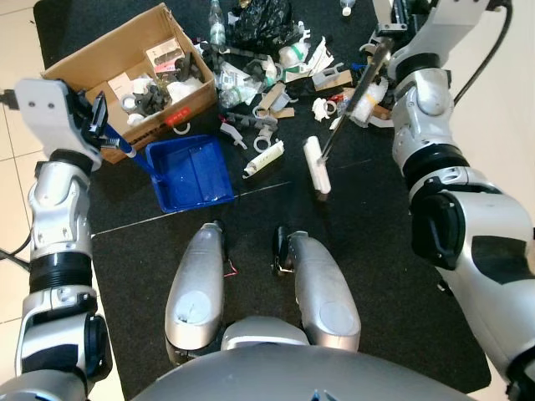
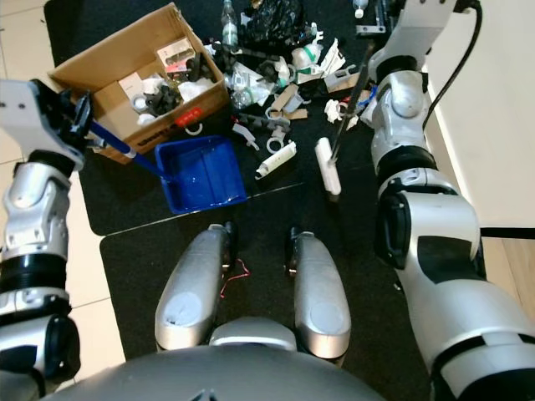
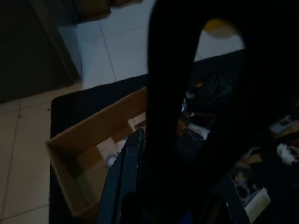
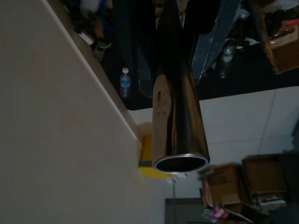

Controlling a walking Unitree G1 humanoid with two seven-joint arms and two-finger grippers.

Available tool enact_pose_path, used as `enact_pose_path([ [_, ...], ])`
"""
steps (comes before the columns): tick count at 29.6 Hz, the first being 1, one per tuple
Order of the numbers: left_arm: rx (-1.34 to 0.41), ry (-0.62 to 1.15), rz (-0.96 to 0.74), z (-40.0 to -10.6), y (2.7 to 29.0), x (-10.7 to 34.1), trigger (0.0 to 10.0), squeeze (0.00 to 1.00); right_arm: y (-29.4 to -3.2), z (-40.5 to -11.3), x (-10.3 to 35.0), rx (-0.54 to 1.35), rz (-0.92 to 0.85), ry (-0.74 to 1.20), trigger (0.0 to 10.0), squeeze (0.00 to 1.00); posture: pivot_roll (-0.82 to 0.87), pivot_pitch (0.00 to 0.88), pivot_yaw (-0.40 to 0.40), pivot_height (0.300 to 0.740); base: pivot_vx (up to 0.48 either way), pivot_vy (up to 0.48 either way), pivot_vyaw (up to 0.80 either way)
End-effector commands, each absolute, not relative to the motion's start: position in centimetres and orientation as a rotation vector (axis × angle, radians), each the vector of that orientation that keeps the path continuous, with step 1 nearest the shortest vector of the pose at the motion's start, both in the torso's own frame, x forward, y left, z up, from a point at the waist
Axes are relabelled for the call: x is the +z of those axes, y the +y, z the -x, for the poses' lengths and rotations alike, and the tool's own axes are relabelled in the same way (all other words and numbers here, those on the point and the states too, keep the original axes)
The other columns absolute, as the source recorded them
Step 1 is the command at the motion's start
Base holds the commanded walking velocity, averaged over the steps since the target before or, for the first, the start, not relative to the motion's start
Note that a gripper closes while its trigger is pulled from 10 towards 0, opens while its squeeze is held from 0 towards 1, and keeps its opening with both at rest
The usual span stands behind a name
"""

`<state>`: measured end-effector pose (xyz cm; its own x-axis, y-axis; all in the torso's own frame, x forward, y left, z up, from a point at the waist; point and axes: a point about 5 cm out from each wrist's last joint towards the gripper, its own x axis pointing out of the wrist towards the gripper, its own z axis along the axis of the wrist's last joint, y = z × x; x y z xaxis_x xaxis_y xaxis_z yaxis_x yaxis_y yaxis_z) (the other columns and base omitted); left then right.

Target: Sweep floor

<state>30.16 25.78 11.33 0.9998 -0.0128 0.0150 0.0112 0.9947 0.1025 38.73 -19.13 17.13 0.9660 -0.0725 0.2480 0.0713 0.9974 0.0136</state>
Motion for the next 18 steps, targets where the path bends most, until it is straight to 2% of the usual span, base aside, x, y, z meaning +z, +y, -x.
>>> enact_pose_path([
  [1, -0.051, -0.022, -0.031, -31.2, 23.8, 11.0, 10.0, 0.00, -19.2, -38.6, 16.7, -0.089, -0.046, -0.238, 10.0, 0.00, 0.24, 0.273, -0.036, 0.740, 0.000, 0.000, 0.00],
  [10, -0.117, -0.043, -0.033, -32.4, 21.7, 11.5, 10.0, 0.00, -17.9, -38.6, 15.9, -0.088, -0.215, -0.226, 10.0, 0.00, 0.26, 0.266, -0.025, 0.740, 0.000, 0.000, 0.00],
  [14, -0.129, -0.028, -0.048, -32.2, 21.5, 10.9, 10.0, 0.00, -17.2, -38.6, 15.6, -0.077, -0.215, -0.211, 10.0, 0.00, 0.26, 0.268, -0.025, 0.740, 0.000, 0.000, 0.00],
  [18, -0.165, 0.004, -0.098, -31.0, 21.0, 9.6, 10.0, 0.00, -16.2, -38.7, 15.5, -0.055, -0.140, -0.186, 10.0, 0.00, 0.26, 0.273, -0.030, 0.740, 0.000, 0.000, 0.00],
])
